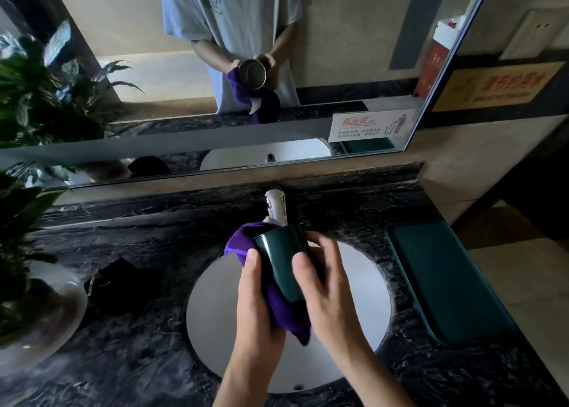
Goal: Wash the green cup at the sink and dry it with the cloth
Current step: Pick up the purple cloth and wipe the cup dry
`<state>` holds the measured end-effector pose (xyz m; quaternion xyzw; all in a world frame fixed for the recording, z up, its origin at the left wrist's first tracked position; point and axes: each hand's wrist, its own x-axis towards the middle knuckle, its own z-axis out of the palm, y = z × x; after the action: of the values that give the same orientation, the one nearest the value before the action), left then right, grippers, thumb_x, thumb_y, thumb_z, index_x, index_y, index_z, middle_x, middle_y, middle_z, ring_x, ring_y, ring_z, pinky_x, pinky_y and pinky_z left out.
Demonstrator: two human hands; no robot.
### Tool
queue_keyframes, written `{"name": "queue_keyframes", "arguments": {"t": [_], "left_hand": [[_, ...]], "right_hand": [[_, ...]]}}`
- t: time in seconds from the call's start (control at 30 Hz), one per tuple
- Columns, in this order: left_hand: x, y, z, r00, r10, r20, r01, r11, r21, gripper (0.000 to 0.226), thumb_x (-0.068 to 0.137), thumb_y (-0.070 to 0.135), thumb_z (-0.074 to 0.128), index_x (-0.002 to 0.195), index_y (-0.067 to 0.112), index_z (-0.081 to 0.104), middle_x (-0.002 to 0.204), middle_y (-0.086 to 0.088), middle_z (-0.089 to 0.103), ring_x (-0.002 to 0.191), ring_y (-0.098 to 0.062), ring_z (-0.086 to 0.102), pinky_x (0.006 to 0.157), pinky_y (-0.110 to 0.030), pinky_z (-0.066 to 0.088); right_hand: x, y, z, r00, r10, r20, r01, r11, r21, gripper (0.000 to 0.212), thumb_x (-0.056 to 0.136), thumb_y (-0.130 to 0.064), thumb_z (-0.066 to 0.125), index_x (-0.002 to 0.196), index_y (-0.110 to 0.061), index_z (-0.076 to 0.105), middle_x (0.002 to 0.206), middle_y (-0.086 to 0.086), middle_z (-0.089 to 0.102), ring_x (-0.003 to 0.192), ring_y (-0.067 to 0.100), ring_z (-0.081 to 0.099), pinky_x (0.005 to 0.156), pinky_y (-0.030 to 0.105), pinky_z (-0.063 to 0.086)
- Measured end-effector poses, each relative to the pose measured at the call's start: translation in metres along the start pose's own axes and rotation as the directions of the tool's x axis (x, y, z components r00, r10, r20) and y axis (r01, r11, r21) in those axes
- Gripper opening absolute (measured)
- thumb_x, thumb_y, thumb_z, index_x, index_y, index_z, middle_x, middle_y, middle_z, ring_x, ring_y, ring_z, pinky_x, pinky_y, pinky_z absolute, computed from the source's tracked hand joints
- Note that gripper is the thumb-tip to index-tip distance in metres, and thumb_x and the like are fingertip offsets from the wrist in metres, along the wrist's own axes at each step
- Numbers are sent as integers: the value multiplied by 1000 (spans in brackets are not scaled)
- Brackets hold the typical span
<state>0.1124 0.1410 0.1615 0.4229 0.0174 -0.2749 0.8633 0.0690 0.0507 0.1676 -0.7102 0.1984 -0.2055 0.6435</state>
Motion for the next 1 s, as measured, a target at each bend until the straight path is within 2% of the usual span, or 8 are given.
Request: {"name": "queue_keyframes", "arguments": {"t": [0.1, 0.23, 0.37, 0.47, 0.6, 0.73, 0.83, 1.0], "left_hand": [[-1, -1, 1, 996, -76, 48, 81, 992, -100, 88, 77, 60, 86, 141, 4, 62, 135, -31, 65, 117, -33, 69, 99, -45, 58], [3, -3, -4, 1000, -28, -14, 27, 995, -98, 100, 70, 47, 94, 147, 0, 51, 132, -32, 65, 110, -37, 70, 92, -49, 61], [7, 3, -12, 982, -61, 181, 100, 971, -217, 68, 76, 45, 89, 128, 2, 74, 118, -23, 77, 102, -33, 78, 84, -43, 64], [10, 7, -16, 982, -51, 182, 85, 979, -186, 66, 75, 49, 86, 123, 5, 77, 117, -19, 78, 103, -30, 78, 87, -41, 63], [10, 8, -17, 984, -73, 164, 93, 989, -119, 66, 72, 49, 88, 122, 6, 79, 120, -20, 77, 109, -30, 77, 89, -39, 62], [7, 3, -24, 990, -118, 78, 122, 991, -57, 75, 63, 37, 91, 125, -1, 74, 117, -29, 75, 99, -35, 78, 78, -42, 65], [4, 0, -20, 987, -129, 93, 135, 988, -70, 62, 63, 44, 89, 111, 5, 83, 111, -24, 79, 95, -31, 80, 77, -39, 66], [6, 9, -21, 992, -23, 126, 34, 995, -89, 50, 70, 49, 87, 107, 15, 85, 106, -14, 83, 94, -24, 81, 78, -36, 65]], "right_hand": [[5, 0, -4, 999, 36, -15, -34, 994, 106, 29, 99, -41, 49, 119, -31, 67, 116, -8, 72, 112, 7, 66, 87, 16, 49], [13, 1, -10, 997, -80, -14, 75, 967, -242, 35, 103, -37, 48, 111, -16, 75, 132, -17, 55, 124, 2, 49, 106, 19, 37], [14, 9, -27, 995, 101, -6, -100, 988, 117, 38, 105, -47, 46, 124, -25, 71, 124, -18, 72, 122, 1, 62, 102, 25, 49], [14, 23, -35, 910, 402, 103, -404, 803, 439, 53, 105, -52, 37, 120, -17, 74, 117, 0, 79, 120, 22, 66, 103, 38, 49], [7, 30, -29, 901, 244, 359, -424, 673, 606, 64, 106, -58, 41, 148, -11, 54, 148, 19, 60, 141, 34, 54, 112, 45, 44], [16, 33, -25, 984, 179, -21, -151, 882, 446, 24, 93, -29, 67, 114, -22, 75, 115, 14, 77, 109, 39, 70, 90, 44, 53], [18, 33, -17, 988, 111, -104, -77, 954, 288, 34, 95, -51, 64, 109, -22, 74, 103, 11, 79, 97, 28, 74, 85, 48, 59], [21, 25, -24, 898, 399, 186, -387, 515, 764, 85, 97, -67, 42, 140, 4, 56, 136, 27, 62, 121, 41, 63, 101, 52, 49]]}}
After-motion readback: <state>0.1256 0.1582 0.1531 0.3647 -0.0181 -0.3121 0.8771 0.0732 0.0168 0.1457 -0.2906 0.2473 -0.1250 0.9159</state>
